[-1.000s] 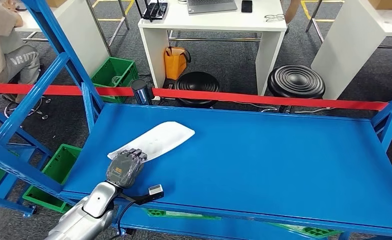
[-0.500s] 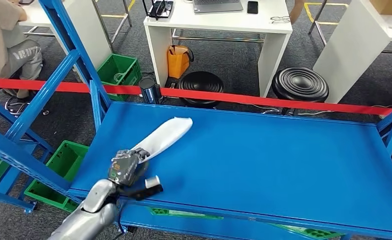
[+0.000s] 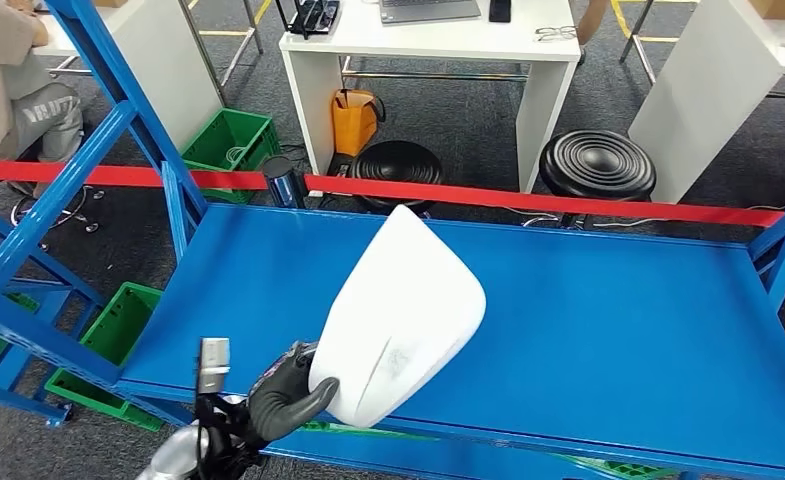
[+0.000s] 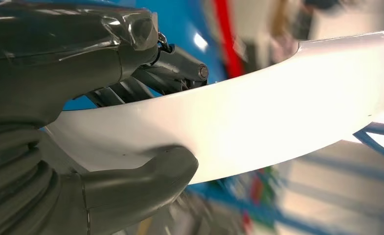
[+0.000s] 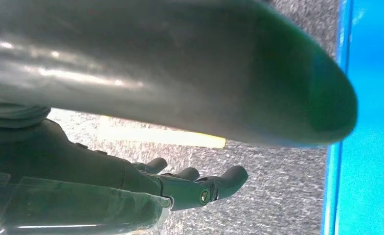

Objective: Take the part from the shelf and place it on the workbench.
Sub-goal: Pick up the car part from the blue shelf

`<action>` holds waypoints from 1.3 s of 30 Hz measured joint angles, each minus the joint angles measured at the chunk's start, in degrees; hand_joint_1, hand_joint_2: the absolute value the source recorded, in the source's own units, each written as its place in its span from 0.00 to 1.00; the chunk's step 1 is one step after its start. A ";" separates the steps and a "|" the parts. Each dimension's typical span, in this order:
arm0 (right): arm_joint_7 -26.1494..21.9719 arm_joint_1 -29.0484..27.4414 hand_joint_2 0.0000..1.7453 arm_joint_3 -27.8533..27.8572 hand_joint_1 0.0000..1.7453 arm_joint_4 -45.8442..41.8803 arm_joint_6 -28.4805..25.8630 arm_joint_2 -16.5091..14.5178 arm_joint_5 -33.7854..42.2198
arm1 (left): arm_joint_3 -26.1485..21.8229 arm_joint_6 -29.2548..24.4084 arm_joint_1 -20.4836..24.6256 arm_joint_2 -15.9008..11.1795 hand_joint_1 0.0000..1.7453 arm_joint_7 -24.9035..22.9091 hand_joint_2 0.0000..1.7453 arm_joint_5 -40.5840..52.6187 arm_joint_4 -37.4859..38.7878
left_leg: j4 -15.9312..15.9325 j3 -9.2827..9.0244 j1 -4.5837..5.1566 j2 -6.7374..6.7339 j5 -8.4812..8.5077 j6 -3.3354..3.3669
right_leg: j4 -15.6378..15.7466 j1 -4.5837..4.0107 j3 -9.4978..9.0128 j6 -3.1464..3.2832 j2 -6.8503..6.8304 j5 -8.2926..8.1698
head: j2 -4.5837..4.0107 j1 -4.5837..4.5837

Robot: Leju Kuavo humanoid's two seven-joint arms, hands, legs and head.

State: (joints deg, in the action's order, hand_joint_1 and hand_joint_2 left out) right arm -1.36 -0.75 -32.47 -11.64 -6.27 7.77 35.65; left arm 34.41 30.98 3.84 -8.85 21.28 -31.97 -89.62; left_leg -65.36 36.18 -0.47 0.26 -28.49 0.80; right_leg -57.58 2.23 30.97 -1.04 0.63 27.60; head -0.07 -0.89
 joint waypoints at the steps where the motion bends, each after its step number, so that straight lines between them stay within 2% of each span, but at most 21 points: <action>1: 0.06 0.21 0.00 -0.16 0.00 -0.12 0.01 -0.11 0.02 | 0.09 1.43 -0.04 -0.35 1.00 0.05 1.00 -1.22 -1.64 | 3.80 -1.65 0.15 0.03 1.64 0.52 | 0.04 -0.19 0.00 -0.08 0.14 0.02 | 0.00 0.03; 3: 0.09 0.44 0.00 -0.49 0.00 -0.30 0.03 -0.32 0.08 | 0.29 3.58 -0.08 -0.85 1.00 0.30 1.00 -2.83 -4.33 | 7.61 -3.15 0.55 0.02 2.81 1.29 | 0.15 -0.30 0.19 -0.35 0.27 0.02 | 0.00 0.04; 7: 0.02 0.55 0.00 -1.03 0.00 -0.40 0.08 -0.46 0.30 | 0.68 6.81 -0.10 -1.49 1.00 1.32 1.00 -4.73 -7.99 | 9.74 -3.98 0.66 -0.19 3.63 2.02 | -0.51 -0.37 0.71 -1.17 0.03 0.61 | 0.00 0.11; 8: -0.05 0.59 0.00 -1.09 0.00 -0.42 0.09 -0.43 0.38 | 0.76 7.56 -0.05 -1.53 1.00 1.66 1.00 -5.15 -8.67 | 10.45 -4.33 0.59 -0.26 4.01 2.20 | -2.65 -0.44 1.75 -0.96 -0.10 1.70 | 0.00 0.21; 10: -0.19 0.61 0.00 -1.16 0.00 -0.43 0.10 -0.37 0.51 | 1.00 8.66 0.02 -1.59 1.00 2.22 1.00 -5.65 -9.60 | 10.80 -4.39 0.74 -0.32 4.24 2.44 | -10.09 -0.46 5.51 -0.39 -0.22 4.84 | 0.00 0.30; 12: -0.25 0.53 0.00 -1.22 0.00 -0.43 0.10 -0.34 0.61 | 1.29 9.39 -0.01 -1.66 1.00 2.73 1.00 -5.83 -10.20 | 10.75 -4.29 1.02 -0.30 4.20 2.48 | -15.45 -0.46 8.37 -0.59 -0.23 6.31 | 0.00 0.31; 13: -0.26 0.52 0.00 -1.26 0.00 -0.43 0.10 -0.33 0.64 | 1.41 9.73 -0.02 -1.69 1.00 3.02 1.00 -5.88 -10.47 | 10.69 -4.27 1.10 -0.27 4.18 2.46 | -15.00 -0.45 8.27 -1.03 -0.25 5.70 | 0.00 0.31; 15: -0.32 0.58 0.00 -1.41 0.00 -0.43 0.10 -0.25 0.68 | 1.57 10.16 -0.01 -1.75 1.00 3.48 1.00 -5.95 -11.01 | 10.24 -4.23 1.15 -0.23 3.96 2.23 | -7.97 -0.40 4.92 -2.06 -0.42 2.59 | 0.00 0.32; 16: -0.35 0.65 0.00 -1.49 0.00 -0.43 0.11 -0.21 0.68 | 1.62 10.25 0.00 -1.77 1.00 3.58 1.00 -5.97 -11.24 | 9.72 -4.08 1.29 -0.21 3.67 1.97 | -4.09 -0.44 3.03 -2.20 -0.55 1.16 | 0.00 0.32; 18: -0.40 0.74 0.00 -1.59 0.00 -0.43 0.12 -0.19 0.71 | 1.73 10.30 0.02 -1.81 1.00 3.65 1.00 -6.00 -11.63 | 8.74 -3.72 1.49 -0.21 3.08 1.43 | -0.04 -0.59 0.99 -1.59 -0.68 -0.17 | 0.00 0.25; 20: -0.43 0.76 0.00 -1.64 0.00 -0.43 0.13 -0.29 0.74 | 1.90 10.35 0.04 -1.89 1.00 3.72 1.00 -6.01 -11.89 | 8.31 -3.52 1.43 -0.25 2.82 1.10 | 0.11 -0.62 0.91 -0.65 -0.59 -0.31 | 0.00 0.18; 22: -0.43 0.77 0.00 -1.68 0.00 -0.48 0.20 -0.40 0.75 | 2.08 10.52 0.06 -1.97 1.00 4.18 1.00 -5.83 -12.14 | 7.07 -3.03 1.19 -0.23 1.90 0.62 | 0.20 -0.36 0.84 -0.14 -0.51 -0.48 | 0.00 0.11; 24: -0.43 0.78 0.00 -1.70 0.00 -0.55 0.28 -0.40 0.83 | 2.20 10.82 0.10 -2.06 1.00 4.94 1.00 -5.49 -12.50 | 2.03 -0.84 0.80 -0.19 -1.24 -0.27 | 0.23 -0.19 0.81 0.19 -0.48 -0.59 | 0.00 -0.04; 26: -0.43 0.70 0.00 -1.72 0.00 -0.58 0.30 -0.38 1.03 | 2.33 10.91 0.12 -2.11 1.00 5.07 1.00 -5.40 -12.69 | -5.57 2.65 0.31 -0.21 -4.72 -1.02 | 0.21 -0.23 0.85 0.34 -0.49 -0.60 | 0.00 -0.10; 27: -0.43 0.64 0.00 -1.72 0.00 -0.58 0.30 -0.38 1.19 | 2.42 10.83 0.13 -2.13 1.00 4.84 1.00 -5.51 -12.70 | -7.92 3.78 0.11 -0.22 -5.26 -1.19 | 0.20 -0.26 0.86 0.37 -0.48 -0.59 | 0.00 -0.10; 28: -0.44 0.57 0.00 -1.72 0.00 -0.58 0.30 -0.40 1.36 | 2.50 10.74 0.14 -2.14 1.00 4.57 1.00 -5.62 -12.69 | -8.11 3.92 -0.01 -0.22 -4.66 -1.23 | 0.20 -0.26 0.84 0.37 -0.43 -0.58 | 0.00 -0.10; 29: -0.47 0.52 0.00 -1.72 0.00 -0.58 0.30 -0.44 1.58 | 2.61 10.62 0.19 -2.16 1.00 4.34 1.00 -5.73 -12.69 | -5.97 2.94 -0.08 -0.21 -3.06 -1.11 | 0.20 -0.27 0.79 0.36 -0.33 -0.58 | 0.00 -0.10; 31: -0.61 0.46 0.00 -1.72 0.00 -0.60 0.28 -0.62 1.94 | 2.83 10.33 0.40 -2.16 1.00 4.15 1.00 -5.91 -12.69 | 2.03 -0.95 -0.02 -0.15 0.67 -0.43 | 0.25 -0.27 0.70 0.33 -0.07 -0.59 | 0.00 -0.09; 33: -0.81 0.38 0.00 -1.72 0.00 -0.65 0.28 -0.91 2.26 | 3.04 10.08 0.68 -2.15 1.00 4.12 1.00 -6.40 -12.67 | 7.39 -3.53 0.35 -0.15 2.34 0.35 | 0.28 -0.43 0.82 0.01 0.07 -0.69 | 0.00 -0.08; 37: -1.02 -0.21 0.00 -1.72 0.00 -0.69 0.28 -1.20 2.93 | 3.23 10.08 0.91 -2.13 1.00 4.14 1.00 -7.75 -12.50 | 9.17 -3.97 0.61 -0.30 3.39 1.61 | 0.09 -0.42 1.16 -0.94 -0.02 -0.48 | 0.00 0.00; 39: -1.07 -0.40 0.00 -1.73 0.00 -0.73 0.28 -1.34 3.19 | 3.29 10.21 0.99 -2.06 1.00 4.22 1.00 -8.20 -12.42 | 10.17 -3.89 0.48 -0.54 4.30 2.35 | -3.92 -0.47 2.99 -0.53 -0.14 2.28 | 0.00 0.14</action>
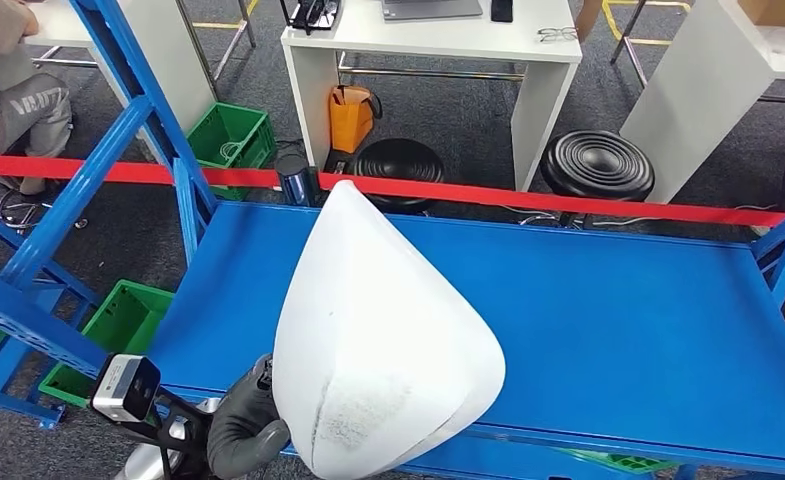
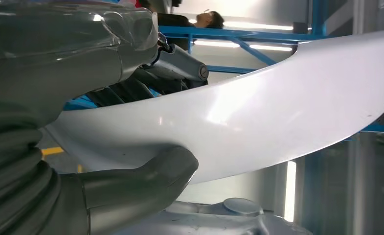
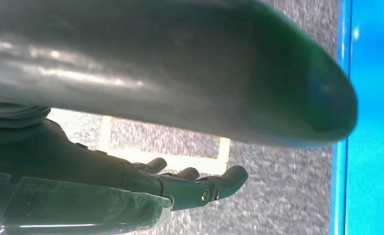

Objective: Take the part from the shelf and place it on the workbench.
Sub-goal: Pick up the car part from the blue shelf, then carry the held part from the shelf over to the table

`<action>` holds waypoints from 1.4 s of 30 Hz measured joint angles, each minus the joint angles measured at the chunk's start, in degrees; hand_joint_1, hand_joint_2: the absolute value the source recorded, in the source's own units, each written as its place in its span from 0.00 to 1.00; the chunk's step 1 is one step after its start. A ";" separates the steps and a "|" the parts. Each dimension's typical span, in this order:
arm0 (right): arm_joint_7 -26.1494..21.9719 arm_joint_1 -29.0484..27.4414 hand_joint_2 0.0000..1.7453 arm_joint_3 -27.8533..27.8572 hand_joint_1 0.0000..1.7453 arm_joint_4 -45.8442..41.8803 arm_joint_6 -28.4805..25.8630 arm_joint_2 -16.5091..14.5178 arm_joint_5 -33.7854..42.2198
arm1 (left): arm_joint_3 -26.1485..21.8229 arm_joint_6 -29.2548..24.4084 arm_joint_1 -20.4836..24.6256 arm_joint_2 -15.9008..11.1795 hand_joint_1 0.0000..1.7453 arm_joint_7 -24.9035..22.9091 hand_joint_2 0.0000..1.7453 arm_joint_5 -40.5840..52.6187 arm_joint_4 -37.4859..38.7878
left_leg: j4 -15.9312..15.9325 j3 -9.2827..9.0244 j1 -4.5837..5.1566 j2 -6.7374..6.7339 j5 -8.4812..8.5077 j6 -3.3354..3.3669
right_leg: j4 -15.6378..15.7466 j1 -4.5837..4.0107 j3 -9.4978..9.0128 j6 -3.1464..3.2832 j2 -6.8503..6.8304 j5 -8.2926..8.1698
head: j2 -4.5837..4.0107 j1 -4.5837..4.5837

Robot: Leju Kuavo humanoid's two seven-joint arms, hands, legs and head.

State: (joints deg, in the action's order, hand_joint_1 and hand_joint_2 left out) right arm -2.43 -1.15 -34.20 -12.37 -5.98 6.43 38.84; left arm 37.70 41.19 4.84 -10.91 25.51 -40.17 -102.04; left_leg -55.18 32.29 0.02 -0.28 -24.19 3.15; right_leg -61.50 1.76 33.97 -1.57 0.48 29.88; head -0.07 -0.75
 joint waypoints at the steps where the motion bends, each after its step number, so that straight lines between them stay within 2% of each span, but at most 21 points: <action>1: -0.02 -0.09 0.00 -0.01 0.00 -0.02 0.00 -0.03 0.10 | 0.05 0.05 0.02 0.02 1.00 0.03 1.00 -0.12 0.09 | 0.06 0.28 0.16 -0.07 0.23 0.21 | -3.69 -0.02 1.55 0.31 -0.02 1.98 | 0.00 0.04; 3: -0.04 -0.26 0.00 -0.01 0.00 -0.03 0.00 -0.03 0.30 | 0.19 0.11 -0.02 0.03 1.00 0.07 1.00 -0.20 0.37 | -0.01 0.98 0.42 -0.11 0.66 0.39 | -10.68 -0.01 4.11 0.32 -0.03 4.89 | 0.00 0.10; 4: -0.04 -0.35 0.00 -0.01 0.00 -0.03 0.00 -0.02 0.34 | 0.28 0.14 -0.03 0.03 1.00 0.07 1.00 -0.20 0.52 | -0.08 1.34 0.50 -0.10 0.91 0.37 | -11.59 0.00 4.08 -0.05 -0.04 5.08 | 0.00 0.11; 6: -0.04 -0.42 0.00 -0.01 0.00 -0.03 0.00 0.01 0.39 | 0.40 0.14 -0.03 0.02 1.00 0.08 1.00 -0.20 0.71 | -0.51 2.13 0.50 -0.07 1.31 0.11 | -6.31 0.10 0.43 -1.18 -0.16 3.16 | 0.00 0.12; 8: -0.05 -0.31 0.00 -0.01 0.00 -0.07 0.01 0.03 0.42 | 0.47 0.14 -0.02 0.02 1.00 0.09 1.00 -0.20 0.76 | -1.37 2.95 0.56 -0.08 1.54 -0.28 | 1.43 0.11 -4.31 -1.55 -0.35 1.17 | 0.00 0.12; 10: -0.10 -0.25 0.00 -0.01 0.00 -0.09 0.00 0.03 0.44 | 0.57 0.17 0.01 0.02 1.00 0.11 1.00 -0.24 0.76 | -2.23 3.52 0.76 -0.04 1.76 -0.74 | 3.95 -0.06 -5.49 -1.01 -0.34 0.50 | 0.00 0.05; 13: -0.14 -0.31 0.00 -0.02 0.00 -0.11 0.01 -0.15 0.47 | 0.66 0.21 -0.02 -0.05 1.00 0.18 1.00 -0.35 0.79 | -2.87 4.22 0.57 0.14 1.85 -1.71 | 3.70 0.04 -4.46 0.28 -0.33 -0.31 | 0.00 -0.02; 14: -0.14 -0.33 0.00 -0.02 0.00 -0.12 0.03 -0.22 0.49 | 0.68 0.26 -0.03 -0.09 1.00 0.19 1.00 -0.39 0.81 | -3.78 4.66 0.40 0.20 0.60 -2.12 | 3.76 0.18 -4.08 0.79 -0.42 -0.76 | 0.00 -0.02; 16: -0.13 -0.37 0.00 -0.01 0.00 -0.13 0.15 -0.29 0.54 | 0.73 0.46 -0.01 -0.15 1.00 0.19 1.00 -0.45 0.90 | -9.14 6.35 0.01 0.28 -4.67 -2.98 | 3.77 0.29 -3.08 1.42 -0.56 -1.79 | 0.00 -0.08; 18: -0.11 -0.46 0.00 -0.02 0.00 -0.14 0.38 -0.44 0.61 | 0.86 0.66 0.00 -0.19 1.00 0.09 1.00 -0.53 1.21 | -16.75 8.05 -0.36 0.28 -9.39 -3.52 | 3.69 0.18 -1.80 1.49 -0.59 -2.88 | 0.00 -0.08; 19: -0.10 -0.52 0.00 -0.03 0.00 -0.14 0.50 -0.54 0.64 | 0.96 0.72 0.01 -0.19 1.00 0.00 1.00 -0.60 1.40 | -18.82 7.98 -0.47 0.28 -9.98 -3.59 | 3.65 0.11 -1.13 1.42 -0.59 -3.39 | 0.00 -0.09; 21: -0.04 -0.65 0.00 -0.12 0.00 -0.17 0.66 -0.77 0.69 | 1.21 0.75 0.18 -0.19 1.00 -0.31 1.00 -0.92 1.73 | -16.03 4.46 -0.54 0.31 -8.10 -3.24 | 3.62 -0.06 -0.07 1.24 -0.52 -4.27 | 0.00 -0.09; 24: 0.13 -0.77 0.00 -0.50 0.00 -0.52 0.79 -1.36 0.65 | 1.70 0.57 1.26 -0.11 1.00 -1.28 1.00 -2.03 1.85 | -3.64 -4.08 -0.10 0.50 -5.72 -1.83 | 3.72 -0.18 0.63 0.57 -0.46 -5.45 | 0.00 -0.02; 26: 0.19 -0.76 0.00 -0.74 0.00 -0.75 0.83 -1.61 0.59 | 2.02 0.21 1.92 -0.05 1.00 -1.82 1.00 -2.68 1.86 | -1.01 -5.42 0.48 0.52 -5.74 -1.25 | 3.97 0.05 0.79 -0.26 -0.50 -6.26 | 0.00 -0.06; 29: 0.34 -1.07 0.00 -0.90 0.00 -0.96 0.95 -1.62 0.74 | 2.58 -0.04 2.53 0.10 1.00 -2.44 1.00 -3.35 1.90 | 0.33 -4.49 0.62 0.20 -3.47 -0.01 | 3.31 0.13 1.60 -0.73 -0.53 -5.84 | 0.00 -0.07; 32: 0.80 -1.37 0.00 -0.95 0.00 -1.32 1.51 -1.37 1.39 | 3.68 -0.05 3.57 0.40 1.00 -3.71 1.00 -4.19 2.24 | 1.02 -2.37 0.53 0.01 -1.01 0.78 | -4.89 0.00 4.68 0.41 -0.49 0.87 | 0.00 0.16; 34: 1.14 -1.52 0.00 -0.95 0.00 -1.55 1.78 -1.21 1.92 | 4.53 -0.03 3.99 0.59 1.00 -4.71 1.00 -4.68 2.61 | 0.74 -0.50 0.68 -0.11 0.27 0.66 | -10.82 0.03 5.67 -0.11 -0.49 3.22 | 0.00 0.22; 35: 1.28 -1.63 0.00 -0.95 0.00 -1.71 1.83 -1.21 2.13 | 4.88 -0.02 4.17 0.67 1.00 -5.09 1.00 -4.91 2.74 | 0.49 0.52 0.71 -0.18 0.85 0.53 | -11.43 0.09 4.90 -0.81 -0.50 2.69 | 0.00 0.23; 38: 1.53 -1.73 0.00 -0.97 0.00 -2.27 1.85 -1.30 2.47 | 5.62 -0.01 4.76 0.83 1.00 -5.70 1.00 -5.37 2.87 | -1.10 3.54 0.71 -0.31 2.10 -0.21 | -2.61 0.27 -2.74 -2.30 -0.53 0.02 | 0.01 0.25; 40: 1.65 -1.71 0.00 -0.96 0.00 -2.63 1.85 -1.44 2.58 | 5.93 0.00 5.10 0.88 1.00 -5.86 1.00 -5.44 2.89 | -2.32 4.82 0.83 -0.41 2.66 -0.86 | 2.99 0.03 -6.22 -1.65 -0.40 0.86 | 0.01 0.10; 42: 1.81 -1.90 0.00 -0.99 0.00 -2.98 1.90 -1.62 2.69 | 6.19 -0.01 5.24 0.89 1.00 -6.03 1.00 -5.50 2.90 | -2.69 5.22 0.75 -0.45 3.40 -1.46 | 3.95 -0.21 -6.08 -0.57 -0.30 1.10 | 0.00 -0.04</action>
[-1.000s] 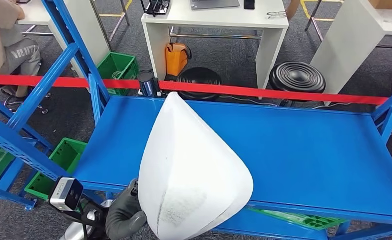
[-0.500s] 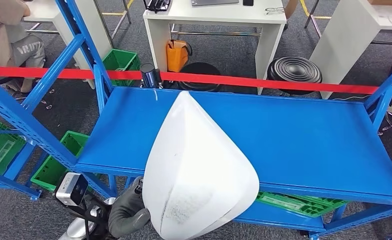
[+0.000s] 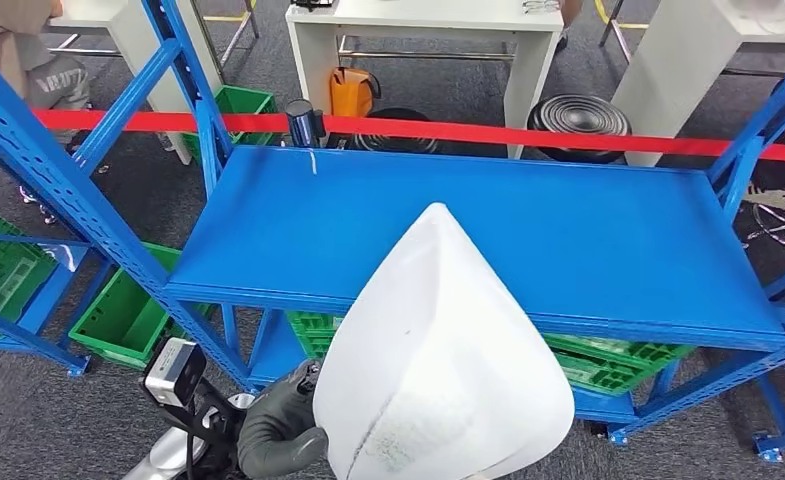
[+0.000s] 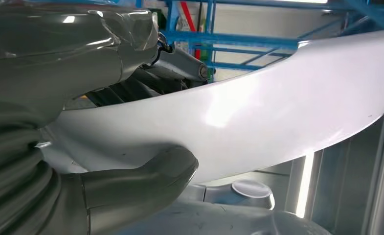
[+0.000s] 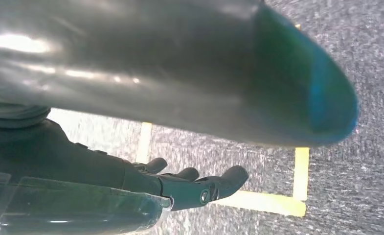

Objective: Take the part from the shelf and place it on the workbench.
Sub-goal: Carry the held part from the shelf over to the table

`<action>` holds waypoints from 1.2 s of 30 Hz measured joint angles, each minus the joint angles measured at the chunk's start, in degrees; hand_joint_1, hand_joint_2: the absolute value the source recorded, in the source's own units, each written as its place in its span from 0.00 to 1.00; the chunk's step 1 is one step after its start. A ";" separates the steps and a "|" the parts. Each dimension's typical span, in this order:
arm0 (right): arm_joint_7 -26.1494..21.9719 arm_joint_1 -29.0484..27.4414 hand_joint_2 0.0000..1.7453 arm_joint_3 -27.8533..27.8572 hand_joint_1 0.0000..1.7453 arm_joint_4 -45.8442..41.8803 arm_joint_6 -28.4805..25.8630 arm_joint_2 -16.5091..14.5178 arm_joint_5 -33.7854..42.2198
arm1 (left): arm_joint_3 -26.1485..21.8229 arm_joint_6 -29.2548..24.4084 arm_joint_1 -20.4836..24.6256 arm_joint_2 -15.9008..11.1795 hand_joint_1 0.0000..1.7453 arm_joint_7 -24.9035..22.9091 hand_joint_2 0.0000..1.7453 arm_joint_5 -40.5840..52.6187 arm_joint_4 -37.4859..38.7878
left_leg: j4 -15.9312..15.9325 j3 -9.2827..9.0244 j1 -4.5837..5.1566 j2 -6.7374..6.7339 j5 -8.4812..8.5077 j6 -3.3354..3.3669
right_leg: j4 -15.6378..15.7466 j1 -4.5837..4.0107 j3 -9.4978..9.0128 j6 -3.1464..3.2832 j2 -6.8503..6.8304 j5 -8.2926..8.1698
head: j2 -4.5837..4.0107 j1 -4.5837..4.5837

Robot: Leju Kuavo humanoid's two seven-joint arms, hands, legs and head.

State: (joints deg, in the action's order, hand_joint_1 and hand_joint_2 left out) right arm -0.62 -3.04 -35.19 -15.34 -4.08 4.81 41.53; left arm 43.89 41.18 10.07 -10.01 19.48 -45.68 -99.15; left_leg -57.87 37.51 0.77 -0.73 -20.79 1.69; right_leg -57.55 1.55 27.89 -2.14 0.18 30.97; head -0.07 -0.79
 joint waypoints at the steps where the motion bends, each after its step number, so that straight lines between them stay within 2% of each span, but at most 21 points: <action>1: 0.08 -0.10 0.00 -0.09 0.00 -0.21 0.12 -0.15 0.02 | 0.13 -0.02 0.02 -0.04 1.00 -0.12 1.00 -0.05 0.00 | -0.13 0.19 -0.16 0.10 -0.04 -0.32 | 0.08 0.08 0.30 0.49 -0.08 -0.38 | 0.00 0.08; 3: 0.34 -0.21 0.00 -0.40 0.00 -0.71 0.44 -0.31 0.05 | 0.38 -0.23 0.03 -0.13 1.00 -0.39 1.00 -0.19 -0.01 | -2.13 0.99 -0.49 0.37 -3.11 -1.11 | 0.17 0.35 1.29 1.57 -0.28 -1.54 | 0.00 0.04; 6: 0.67 -0.18 0.00 -1.10 0.00 -1.34 0.89 -0.34 -0.03 | 0.75 -0.72 0.08 -0.20 1.00 -0.53 1.00 -0.28 -0.01 | -11.90 2.92 -1.06 0.54 -11.66 -2.21 | 0.05 0.31 3.35 2.12 -0.38 -3.59 | 0.00 -0.08; 7: 0.78 -0.20 0.00 -1.39 0.00 -1.48 1.00 -0.35 -0.05 | 0.89 -0.93 0.08 -0.21 1.00 -0.54 1.00 -0.28 -0.01 | -14.83 3.03 -1.23 0.53 -12.65 -2.37 | 0.01 0.27 4.14 2.06 -0.38 -4.29 | 0.00 -0.08; 8: 0.90 -0.22 0.00 -1.70 0.00 -1.58 1.09 -0.35 -0.01 | 1.02 -1.14 0.09 -0.22 1.00 -0.55 1.00 -0.27 -0.01 | -16.11 2.37 -1.33 0.53 -12.27 -2.39 | -0.03 0.23 4.97 1.95 -0.38 -4.93 | 0.00 -0.09; 9: 0.99 -0.24 0.00 -1.99 0.00 -1.66 1.20 -0.36 0.10 | 1.13 -1.32 0.11 -0.23 1.00 -0.56 1.00 -0.28 -0.03 | -15.40 0.78 -1.39 0.54 -10.98 -2.28 | -0.05 0.21 5.72 1.83 -0.37 -5.52 | 0.00 -0.10; 11: 1.08 -0.24 0.00 -2.51 0.00 -1.91 1.46 -0.45 0.57 | 1.33 -1.45 0.31 -0.25 1.00 -0.57 1.00 -0.42 -0.17 | -8.38 -5.13 -1.31 0.72 -8.86 -1.57 | -0.04 0.18 6.83 1.52 -0.33 -6.61 | 0.00 -0.10; 13: 1.07 -0.21 0.00 -2.86 0.00 -2.25 1.59 -0.62 1.20 | 1.55 -1.41 0.67 -0.29 1.00 -0.57 1.00 -0.72 -0.41 | -0.42 -10.61 -0.95 0.95 -9.33 -0.73 | 0.06 0.13 7.32 0.90 -0.30 -7.61 | 0.00 -0.05; 15: 1.03 -0.21 0.00 -3.12 0.00 -2.51 1.50 -0.73 1.89 | 1.74 -1.23 0.92 -0.37 1.00 -0.58 1.00 -1.02 -0.55 | 2.32 -12.01 -0.41 1.04 -9.75 -0.05 | 0.38 0.32 7.45 0.01 -0.33 -8.62 | 0.00 -0.10; 17: 0.76 -0.32 0.00 -3.42 0.00 -2.75 1.14 -0.78 2.45 | 1.92 -0.99 1.04 -0.48 1.00 -0.60 1.00 -1.19 -0.61 | 3.00 -11.21 -0.40 0.86 -8.18 0.87 | 0.07 0.42 7.96 -0.35 -0.36 -8.56 | 0.00 -0.11; 18: 0.57 -0.38 0.00 -3.58 0.00 -2.87 0.92 -0.81 2.61 | 1.99 -0.88 1.11 -0.53 1.00 -0.61 1.00 -1.23 -0.63 | 3.41 -10.56 -0.48 0.71 -7.24 1.36 | -1.08 0.32 8.60 -0.09 -0.36 -7.22 | 0.00 0.01; 21: -0.02 -0.16 0.00 -4.03 0.00 -3.02 0.49 -0.89 2.74 | 2.14 -0.64 1.11 -0.70 1.00 -0.60 1.00 -1.29 -0.59 | 3.68 -7.83 -0.40 0.43 -4.64 2.02 | -10.37 0.21 11.51 1.13 -0.31 0.37 | 0.00 0.35; 22: -0.29 0.02 0.00 -4.16 0.00 -3.01 0.47 -0.90 2.74 | 2.19 -0.63 1.03 -0.80 1.00 -0.53 1.00 -1.21 -0.53 | 3.57 -6.78 -0.33 0.38 -3.83 1.94 | -13.78 0.23 12.05 0.90 -0.30 1.65 | 0.00 0.37; 24: -1.01 0.59 0.00 -4.61 0.00 -2.80 0.60 -0.92 2.60 | 2.17 -0.69 0.78 -1.03 1.00 -0.23 1.00 -0.73 -0.39 | 3.17 -4.50 -0.32 0.26 -2.31 1.67 | -16.33 0.36 10.87 -0.58 -0.31 0.30 | 0.00 0.38; 26: -1.49 1.48 0.00 -5.25 0.00 -2.53 0.87 -0.92 2.18 | 1.96 -0.97 0.36 -1.29 1.00 0.16 1.00 -0.11 -0.27 | 2.24 -2.23 -0.41 0.18 -1.15 1.14 | -11.37 0.58 6.04 -1.77 -0.31 -2.08 | 0.00 0.39; 27: -1.53 2.01 0.00 -5.56 0.00 -2.44 1.00 -0.92 1.88 | 1.74 -1.10 0.11 -1.45 1.00 0.35 1.00 0.05 -0.23 | 1.53 -1.22 -0.35 0.12 -0.78 0.83 | -7.05 0.55 2.88 -1.77 -0.26 -1.86 | 0.01 0.38; 29: -1.37 3.22 0.00 -6.24 0.00 -2.30 1.21 -0.96 1.29 | 1.18 -1.21 -0.48 -1.86 1.00 0.64 1.00 0.35 -0.08 | 0.48 0.13 -0.22 -0.05 0.03 0.16 | -0.79 0.32 -0.91 -0.95 -0.17 0.01 | 0.01 0.27; 31: -1.07 4.01 0.00 -6.91 0.00 -2.11 1.49 -1.11 0.95 | 0.72 -1.22 -1.13 -2.28 1.00 0.79 1.00 0.64 0.27 | 0.38 0.71 -0.41 -0.11 1.12 -0.50 | 0.54 0.15 -0.77 0.13 -0.22 0.29 | 0.00 0.19; 32: -0.92 4.20 0.00 -7.18 0.00 -2.00 1.60 -1.20 0.88 | 0.56 -1.23 -1.47 -2.48 1.00 0.84 1.00 0.72 0.45 | 0.22 0.98 -0.61 -0.01 0.86 -0.84 | 0.53 0.19 -0.22 0.62 -0.31 -0.29 | 0.00 0.21; 33: -0.78 4.31 0.00 -7.34 0.00 -1.90 1.65 -1.28 0.91 | 0.40 -1.24 -1.79 -2.67 1.00 0.87 1.00 0.76 0.60 | -0.63 1.37 -0.81 0.12 -0.52 -1.23 | 0.54 0.29 0.31 1.15 -0.43 -0.97 | 0.00 0.17; 36: -0.15 4.71 0.00 -7.53 0.00 -1.78 1.55 -1.41 1.11 | -0.12 -1.25 -2.23 -3.13 1.00 0.72 1.00 0.83 0.81 | -9.51 3.32 -1.27 0.46 -9.19 -2.41 | 0.49 0.27 2.41 1.91 -0.63 -3.20 | 0.00 0.00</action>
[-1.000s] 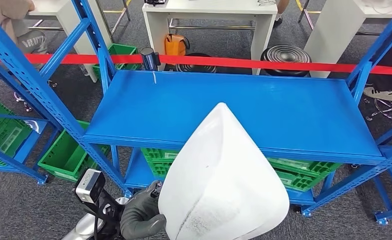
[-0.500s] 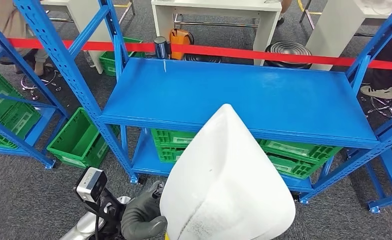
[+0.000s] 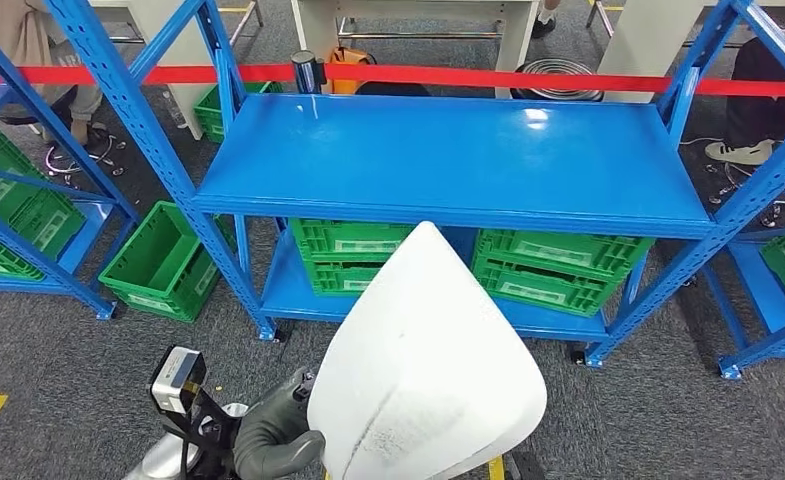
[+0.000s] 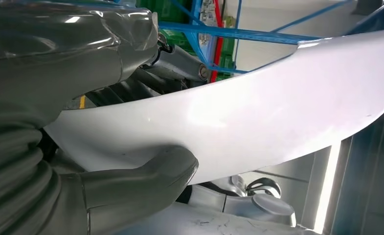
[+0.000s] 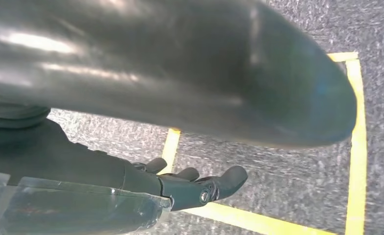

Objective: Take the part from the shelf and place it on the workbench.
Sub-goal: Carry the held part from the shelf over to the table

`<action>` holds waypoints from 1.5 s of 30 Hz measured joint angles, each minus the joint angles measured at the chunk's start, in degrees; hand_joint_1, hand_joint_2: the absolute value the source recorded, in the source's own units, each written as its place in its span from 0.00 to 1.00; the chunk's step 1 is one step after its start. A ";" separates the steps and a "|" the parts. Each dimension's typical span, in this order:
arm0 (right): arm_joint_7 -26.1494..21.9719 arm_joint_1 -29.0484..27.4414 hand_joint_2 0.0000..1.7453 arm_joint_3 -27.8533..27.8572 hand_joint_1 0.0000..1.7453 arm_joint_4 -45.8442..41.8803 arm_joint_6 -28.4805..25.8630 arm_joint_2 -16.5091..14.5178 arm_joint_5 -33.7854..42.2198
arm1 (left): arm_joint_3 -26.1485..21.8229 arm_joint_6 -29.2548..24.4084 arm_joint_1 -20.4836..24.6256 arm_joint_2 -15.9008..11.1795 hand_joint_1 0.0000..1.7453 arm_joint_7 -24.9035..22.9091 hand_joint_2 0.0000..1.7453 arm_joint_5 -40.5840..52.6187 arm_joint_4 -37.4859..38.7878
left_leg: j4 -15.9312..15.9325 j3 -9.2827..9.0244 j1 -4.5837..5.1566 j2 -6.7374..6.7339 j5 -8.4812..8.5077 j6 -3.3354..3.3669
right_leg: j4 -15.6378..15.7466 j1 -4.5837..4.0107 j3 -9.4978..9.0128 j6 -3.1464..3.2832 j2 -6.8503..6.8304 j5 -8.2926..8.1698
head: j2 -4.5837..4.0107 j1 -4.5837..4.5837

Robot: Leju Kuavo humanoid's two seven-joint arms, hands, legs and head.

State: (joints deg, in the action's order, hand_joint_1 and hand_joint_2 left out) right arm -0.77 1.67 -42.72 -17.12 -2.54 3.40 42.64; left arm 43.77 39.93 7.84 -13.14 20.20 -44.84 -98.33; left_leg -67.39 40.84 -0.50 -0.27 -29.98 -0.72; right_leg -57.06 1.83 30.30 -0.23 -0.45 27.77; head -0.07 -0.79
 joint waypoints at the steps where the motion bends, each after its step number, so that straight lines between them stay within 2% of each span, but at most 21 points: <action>1: 0.35 0.14 0.00 -0.08 0.00 -0.01 -0.02 -0.01 0.02 | -0.11 0.00 0.01 -0.06 1.00 -0.28 1.00 -0.03 0.13 | -3.66 0.41 -0.10 0.04 -1.79 -0.23 | -0.05 -0.09 0.85 -0.01 -0.01 -0.74 | 0.00 -0.02; 3: 1.07 0.41 0.00 -0.27 0.00 -0.02 0.03 0.09 0.07 | -0.20 0.00 0.11 -0.08 1.00 -1.05 1.00 -0.14 0.53 | -6.63 -0.83 -0.18 0.04 -1.39 -0.22 | -0.11 -0.25 2.58 -0.14 -0.02 -2.11 | 0.00 -0.02; 4: 1.28 0.54 0.00 -0.33 0.00 -0.02 0.05 0.14 0.10 | -0.20 0.01 0.21 -0.08 1.00 -1.34 1.00 -0.22 0.71 | -4.89 -2.99 -0.17 0.06 0.08 0.03 | -0.11 -0.32 3.36 -0.22 0.00 -2.76 | 0.00 -0.03; 7: 1.61 0.92 0.00 -0.40 0.00 -0.04 0.03 0.21 0.26 | -0.23 0.08 0.88 -0.05 1.00 -1.62 1.00 -0.40 0.91 | 7.21 -12.25 0.20 0.27 1.03 1.38 | -0.05 -0.56 4.89 -0.80 0.10 -4.56 | 0.00 0.03; 9: 1.57 1.09 0.00 -0.41 0.00 -0.05 -0.58 0.09 0.86 | -0.23 0.32 1.34 -0.02 1.00 -1.72 1.00 -0.62 1.08 | 11.35 -14.51 0.75 0.37 -0.05 2.23 | 0.19 -0.42 5.21 -1.59 0.09 -5.66 | 0.00 -0.01; 12: 1.08 1.07 0.00 -0.39 0.00 0.06 -1.96 -0.33 2.09 | -0.07 0.98 2.04 0.12 1.00 -1.95 1.00 -0.87 1.79 | 12.64 -13.23 0.95 0.14 2.21 3.62 | -0.20 -0.34 6.06 -2.18 0.12 -5.62 | 0.00 -0.07; 16: 0.42 1.06 0.00 -0.23 0.00 0.46 -2.69 -0.44 3.36 | 0.30 1.65 2.85 0.80 1.00 -2.43 1.00 -1.14 3.16 | 13.34 -9.77 0.86 -0.04 5.91 4.41 | -11.85 -0.48 9.58 -0.84 0.28 3.56 | 0.00 0.36; 18: -0.03 1.03 0.00 0.13 0.00 0.75 -2.90 -0.38 4.19 | 0.48 2.05 3.07 1.07 1.00 -2.98 1.00 -1.32 3.78 | 12.91 -7.52 0.93 -0.10 7.48 4.19 | -16.40 -0.40 9.39 -1.97 0.28 3.45 | 0.00 0.37; 19: -0.38 1.01 0.00 0.39 0.00 0.89 -2.95 -0.38 4.63 | 0.58 2.25 3.23 1.17 1.00 -3.33 1.00 -1.46 4.05 | 12.55 -6.24 0.91 -0.13 8.17 3.98 | -16.01 -0.34 7.99 -2.75 0.28 2.04 | 0.00 0.37; 21: -1.16 1.01 0.00 0.95 0.00 1.06 -3.02 -0.46 5.37 | 0.85 2.61 3.67 1.33 1.00 -4.07 1.00 -1.74 4.45 | 11.36 -3.89 0.92 -0.15 9.21 3.43 | -9.65 -0.22 2.42 -3.51 0.28 0.76 | 0.00 0.38; 23: -1.68 0.99 0.00 1.43 0.00 1.20 -3.00 -0.68 5.74 | 1.12 2.95 4.20 1.45 1.00 -4.55 1.00 -1.91 4.61 | 10.13 -2.38 1.06 -0.22 10.02 2.81 | -2.31 -0.38 -2.39 -2.75 0.36 2.75 | 0.00 0.26; 26: -2.07 0.36 0.00 1.82 0.00 1.62 -2.73 -1.12 5.94 | 1.45 3.36 4.51 1.44 1.00 -4.81 1.00 -1.97 4.72 | 9.84 -1.68 0.85 -0.29 11.24 2.06 | -0.03 -0.58 -2.70 -1.21 0.31 3.38 | 0.00 0.11; 28: -2.28 -0.05 0.00 1.95 0.00 1.97 -2.62 -1.38 5.96 | 1.67 3.43 4.49 1.29 1.00 -4.94 1.00 -1.95 4.81 | 8.02 -0.95 0.52 -0.14 8.41 1.39 | -0.10 -0.39 -1.70 -0.29 0.13 2.11 | 0.00 0.01; 31: -2.40 -0.16 0.00 2.06 0.00 2.30 -2.61 -1.63 5.92 | 1.83 3.45 4.53 1.10 1.00 -5.06 1.00 -1.95 4.83 | -2.05 0.83 0.20 0.02 -0.56 0.34 | -0.25 -0.59 0.44 0.24 0.09 -0.03 | 0.00 -0.12; 32: -2.40 -0.18 0.00 2.08 0.00 2.37 -2.61 -1.70 5.92 | 1.87 3.45 4.53 1.08 1.00 -5.08 1.00 -1.95 4.83 | -5.30 1.01 0.17 0.02 -1.84 0.27 | -0.34 -0.71 1.28 0.24 0.08 -0.65 | 0.00 -0.12; 34: -2.40 -0.20 0.00 2.09 0.00 2.54 -2.60 -1.78 5.92 | 1.99 3.45 4.54 1.03 1.00 -5.10 1.00 -1.95 4.83 | -6.50 -1.08 0.27 0.06 -0.76 0.79 | -0.49 -1.10 2.87 0.21 0.08 -1.77 | 0.00 -0.14; 36: -2.44 -0.16 0.00 2.10 0.00 2.70 -2.54 -2.05 5.86 | 2.08 3.28 4.70 1.00 1.00 -5.20 1.00 -1.95 4.79 | 0.29 -6.93 0.81 0.21 1.12 2.59 | -0.51 -1.38 4.07 0.20 0.11 -2.86 | 0.01 -0.09; 38: -2.55 0.00 0.00 2.13 0.00 2.81 -2.35 -2.54 5.75 | 2.08 2.96 4.95 0.98 1.00 -5.39 1.00 -1.95 4.65 | 8.42 -12.44 1.57 0.31 0.48 4.30 | -0.41 -1.30 4.65 -0.28 0.12 -3.91 | 0.01 0.07; 39: -2.59 0.13 0.00 2.14 0.00 2.86 -2.24 -2.79 5.71 | 2.05 2.73 5.07 0.95 1.00 -5.50 1.00 -1.95 4.57 | 10.59 -13.65 1.98 0.33 -0.06 4.68 | -0.27 -0.89 4.82 -0.73 0.10 -4.40 | 0.01 0.10; 42: -2.56 0.51 0.00 2.14 0.00 2.93 -2.14 -3.29 5.54 | 1.89 2.21 5.22 0.81 1.00 -5.72 1.00 -1.88 4.38 | 13.29 -13.87 2.50 0.24 2.19 5.14 | 0.12 -0.39 5.36 -1.72 0.16 -5.26 | 0.00 -0.16; 45: -2.38 0.79 0.00 2.12 0.00 2.94 -2.20 -3.19 5.26 | 1.66 2.20 5.26 0.89 1.00 -5.79 1.00 -1.93 4.28 | 14.96 -12.45 1.95 -0.03 5.20 5.63 | -5.23 -0.58 7.58 -1.01 0.34 0.15 | 0.01 0.08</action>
State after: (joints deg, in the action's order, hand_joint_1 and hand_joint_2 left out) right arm -3.15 2.46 -40.60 -14.17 -4.74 0.21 47.89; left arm 45.44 42.13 13.10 -12.25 14.40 -46.77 -94.05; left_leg -52.43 28.39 1.44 -0.30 -24.78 4.91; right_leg -62.29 1.24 37.88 -1.24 -0.12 27.92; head -0.06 -0.72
